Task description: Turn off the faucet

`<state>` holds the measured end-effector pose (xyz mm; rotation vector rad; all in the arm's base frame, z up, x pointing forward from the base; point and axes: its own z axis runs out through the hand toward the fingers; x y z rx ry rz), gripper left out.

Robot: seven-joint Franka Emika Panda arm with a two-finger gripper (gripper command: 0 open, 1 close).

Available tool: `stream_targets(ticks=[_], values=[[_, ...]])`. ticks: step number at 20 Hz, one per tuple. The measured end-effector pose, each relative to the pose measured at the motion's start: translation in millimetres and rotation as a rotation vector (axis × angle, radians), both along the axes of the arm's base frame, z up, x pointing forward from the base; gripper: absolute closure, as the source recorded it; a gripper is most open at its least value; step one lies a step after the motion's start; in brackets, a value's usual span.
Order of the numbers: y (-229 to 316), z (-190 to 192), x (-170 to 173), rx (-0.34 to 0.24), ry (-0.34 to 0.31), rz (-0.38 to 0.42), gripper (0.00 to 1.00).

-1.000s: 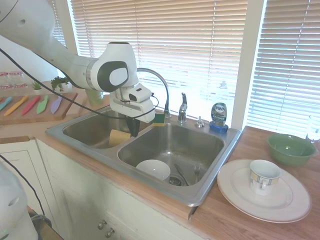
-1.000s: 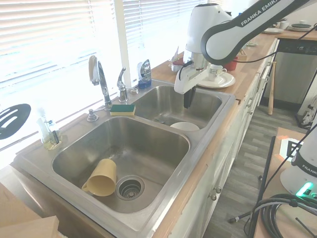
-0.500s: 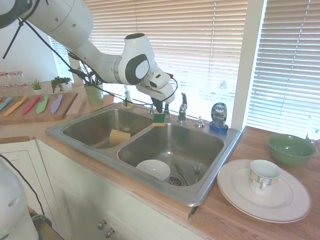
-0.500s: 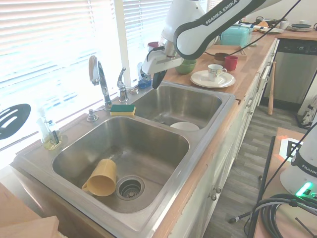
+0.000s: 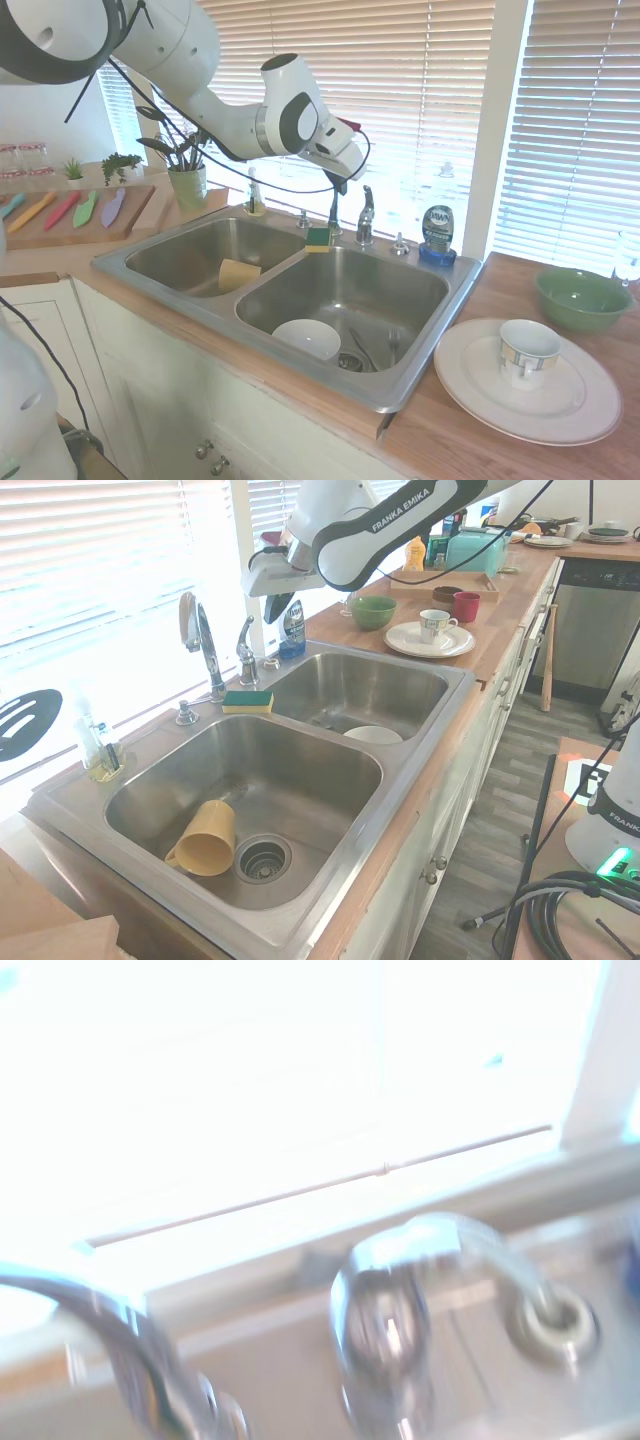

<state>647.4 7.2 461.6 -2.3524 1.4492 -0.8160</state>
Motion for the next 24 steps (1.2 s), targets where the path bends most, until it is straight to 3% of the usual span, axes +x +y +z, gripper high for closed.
stream_targets(ticks=[6,9,18,19,24], values=[[-10,11,42,0.05,0.019,-0.047,1.0],[-16,-3,58,0.041,0.033,-0.058,1.0],[-16,-31,66,0.05,0.078,-0.046,1.0],[-17,-34,66,0.05,0.095,-0.048,1.0],[-26,-75,56,0.054,0.332,-0.048,1.0]])
